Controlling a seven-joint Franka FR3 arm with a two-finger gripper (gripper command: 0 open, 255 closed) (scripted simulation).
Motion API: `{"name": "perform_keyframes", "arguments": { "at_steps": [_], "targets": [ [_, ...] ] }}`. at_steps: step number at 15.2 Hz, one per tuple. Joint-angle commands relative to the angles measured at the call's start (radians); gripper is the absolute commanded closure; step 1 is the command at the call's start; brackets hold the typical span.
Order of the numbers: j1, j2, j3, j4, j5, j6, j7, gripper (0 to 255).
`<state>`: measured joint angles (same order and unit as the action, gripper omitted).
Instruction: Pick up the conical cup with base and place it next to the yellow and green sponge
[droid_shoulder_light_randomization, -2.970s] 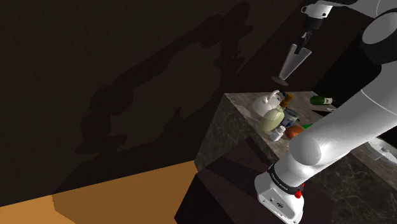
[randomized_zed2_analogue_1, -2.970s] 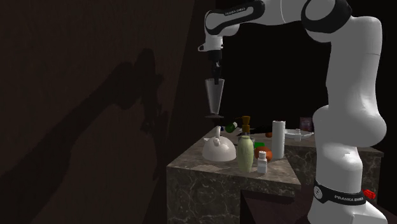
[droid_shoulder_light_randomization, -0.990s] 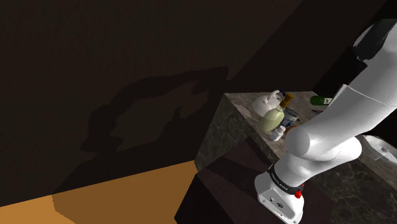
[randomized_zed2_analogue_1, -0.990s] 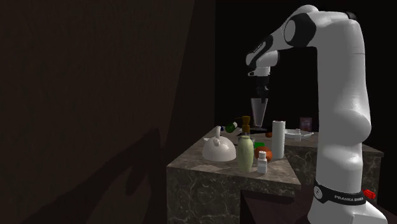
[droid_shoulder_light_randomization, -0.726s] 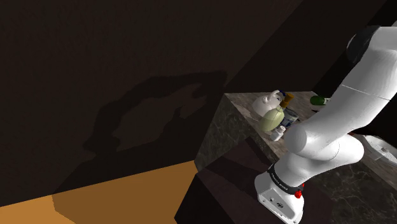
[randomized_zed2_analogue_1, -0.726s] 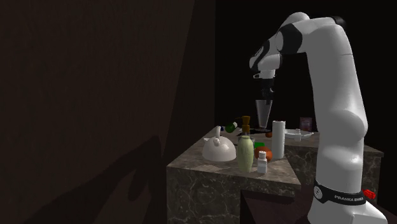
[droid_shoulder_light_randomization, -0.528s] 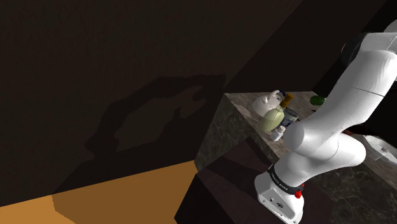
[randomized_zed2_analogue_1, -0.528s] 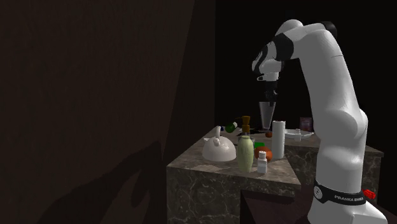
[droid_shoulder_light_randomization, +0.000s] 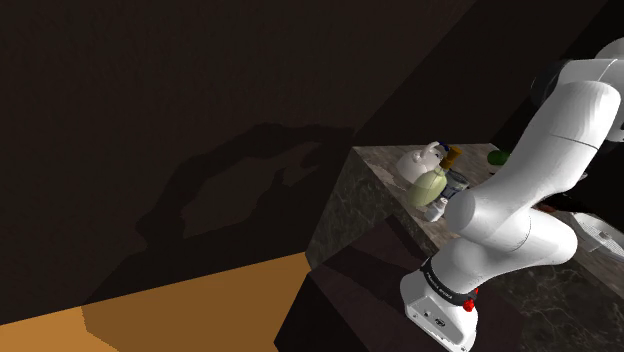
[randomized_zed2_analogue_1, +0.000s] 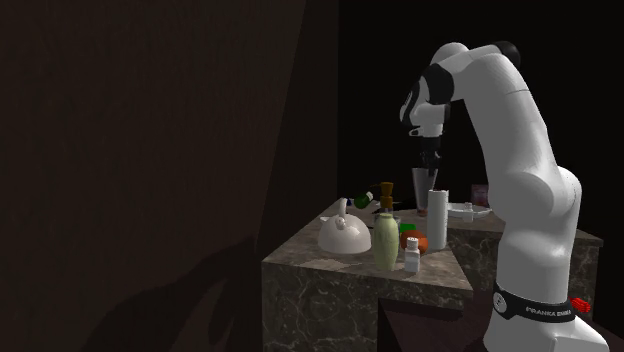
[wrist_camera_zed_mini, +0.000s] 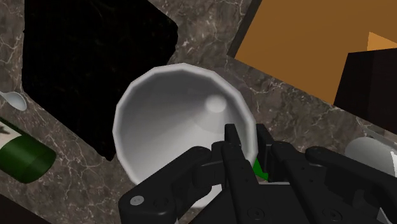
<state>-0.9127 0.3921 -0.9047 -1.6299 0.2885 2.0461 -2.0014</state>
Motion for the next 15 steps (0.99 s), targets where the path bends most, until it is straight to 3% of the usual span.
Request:
{"name": "perform_keyframes", "arguments": {
  "at_steps": [1, 9, 15],
  "targets": [
    [-0.002, 0.008, 0.005, -0.017, 0.008, 0.024, -0.004, 255],
    [-0.01, 0.039, 0.026, -0.085, 0.042, 0.113, -0.024, 255],
    [-0.01, 0.039, 0.026, -0.085, 0.042, 0.113, -0.024, 255]
  ]
}}
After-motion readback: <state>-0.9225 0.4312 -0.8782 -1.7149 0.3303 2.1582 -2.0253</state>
